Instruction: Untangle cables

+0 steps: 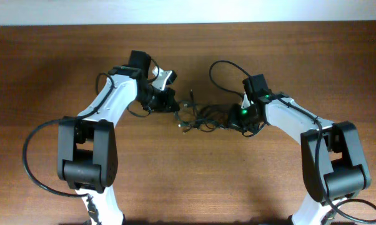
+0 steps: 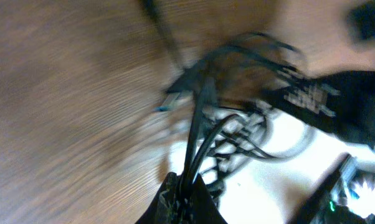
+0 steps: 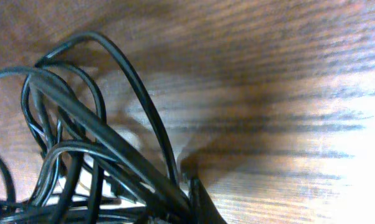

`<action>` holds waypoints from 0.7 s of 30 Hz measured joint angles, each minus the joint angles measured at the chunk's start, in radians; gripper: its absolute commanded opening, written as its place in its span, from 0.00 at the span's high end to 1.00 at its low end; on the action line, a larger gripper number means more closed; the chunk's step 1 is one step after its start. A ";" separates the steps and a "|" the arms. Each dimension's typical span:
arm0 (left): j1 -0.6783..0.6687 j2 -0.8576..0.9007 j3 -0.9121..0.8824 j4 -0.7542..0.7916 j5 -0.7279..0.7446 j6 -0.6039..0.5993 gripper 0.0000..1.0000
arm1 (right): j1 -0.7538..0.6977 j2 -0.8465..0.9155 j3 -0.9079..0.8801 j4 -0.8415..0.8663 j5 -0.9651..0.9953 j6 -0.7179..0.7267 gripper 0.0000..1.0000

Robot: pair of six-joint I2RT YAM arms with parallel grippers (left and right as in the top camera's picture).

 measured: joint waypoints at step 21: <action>0.051 0.000 0.000 -0.013 -0.401 -0.254 0.20 | -0.082 -0.042 0.026 -0.246 0.148 -0.129 0.38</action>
